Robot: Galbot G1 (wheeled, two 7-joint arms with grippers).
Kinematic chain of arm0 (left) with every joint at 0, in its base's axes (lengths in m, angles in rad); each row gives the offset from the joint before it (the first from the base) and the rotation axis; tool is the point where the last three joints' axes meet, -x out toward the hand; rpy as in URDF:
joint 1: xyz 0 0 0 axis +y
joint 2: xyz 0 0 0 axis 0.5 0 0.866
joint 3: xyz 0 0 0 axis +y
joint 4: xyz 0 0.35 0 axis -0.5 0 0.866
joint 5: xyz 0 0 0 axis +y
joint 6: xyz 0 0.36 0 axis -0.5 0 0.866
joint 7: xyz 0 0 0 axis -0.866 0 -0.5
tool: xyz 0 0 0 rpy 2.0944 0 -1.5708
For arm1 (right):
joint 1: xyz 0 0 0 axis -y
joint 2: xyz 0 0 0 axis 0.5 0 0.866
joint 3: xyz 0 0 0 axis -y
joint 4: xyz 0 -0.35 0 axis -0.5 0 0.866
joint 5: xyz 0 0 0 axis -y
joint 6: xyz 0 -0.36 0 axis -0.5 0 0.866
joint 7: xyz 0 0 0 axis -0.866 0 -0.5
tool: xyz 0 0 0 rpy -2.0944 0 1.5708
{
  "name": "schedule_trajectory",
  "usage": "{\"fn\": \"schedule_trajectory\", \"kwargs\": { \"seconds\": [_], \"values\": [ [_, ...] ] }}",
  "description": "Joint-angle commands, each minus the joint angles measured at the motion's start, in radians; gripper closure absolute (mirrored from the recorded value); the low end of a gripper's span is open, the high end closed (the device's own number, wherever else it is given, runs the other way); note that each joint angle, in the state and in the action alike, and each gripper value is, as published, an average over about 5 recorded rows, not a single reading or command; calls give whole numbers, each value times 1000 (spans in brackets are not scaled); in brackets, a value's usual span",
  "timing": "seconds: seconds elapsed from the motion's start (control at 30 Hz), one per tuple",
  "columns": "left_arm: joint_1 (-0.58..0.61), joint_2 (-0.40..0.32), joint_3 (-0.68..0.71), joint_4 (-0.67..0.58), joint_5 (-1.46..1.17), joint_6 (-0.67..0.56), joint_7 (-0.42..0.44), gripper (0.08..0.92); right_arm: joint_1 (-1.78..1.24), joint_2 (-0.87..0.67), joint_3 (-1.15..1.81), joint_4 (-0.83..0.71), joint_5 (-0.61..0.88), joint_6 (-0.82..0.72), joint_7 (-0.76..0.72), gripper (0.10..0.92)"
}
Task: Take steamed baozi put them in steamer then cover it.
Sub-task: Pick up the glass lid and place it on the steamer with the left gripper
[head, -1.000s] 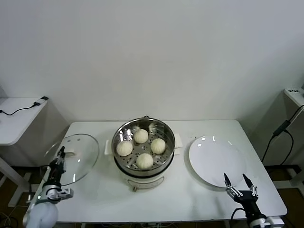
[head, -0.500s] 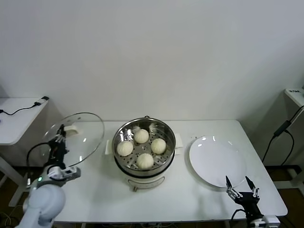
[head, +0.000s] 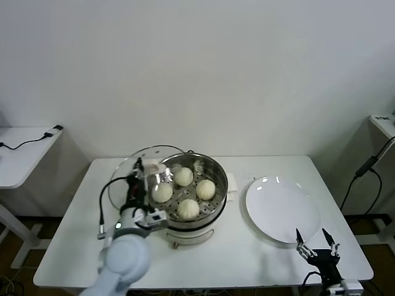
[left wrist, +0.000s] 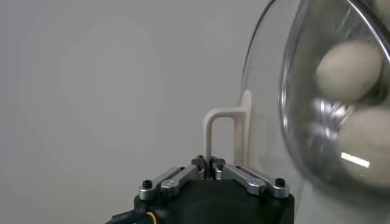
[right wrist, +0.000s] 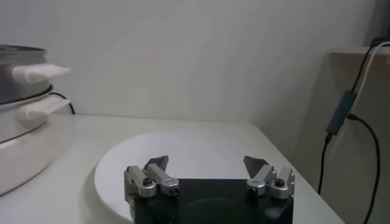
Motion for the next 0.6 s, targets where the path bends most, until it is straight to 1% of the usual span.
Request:
{"fn": "schedule_trajectory", "kwargs": {
  "seconds": [0.03,0.17,0.3,0.43,0.6],
  "values": [
    [-69,-188,200,22,252,93,108,862,-1,-1,1,-21,-11,25,8,203],
    [-66,-253,226,78,290,82,89,862,-2,0,2,-33,-3,37,12,203],
    [-58,-284,249,128,312,71,70,862,-3,2,6,-42,-3,46,16,203],
    [-62,-296,256,173,322,63,58,862,-7,5,11,-46,-1,55,18,203],
    [-81,-285,251,214,326,59,56,862,-12,10,15,-45,1,63,21,203]
  ]
}}
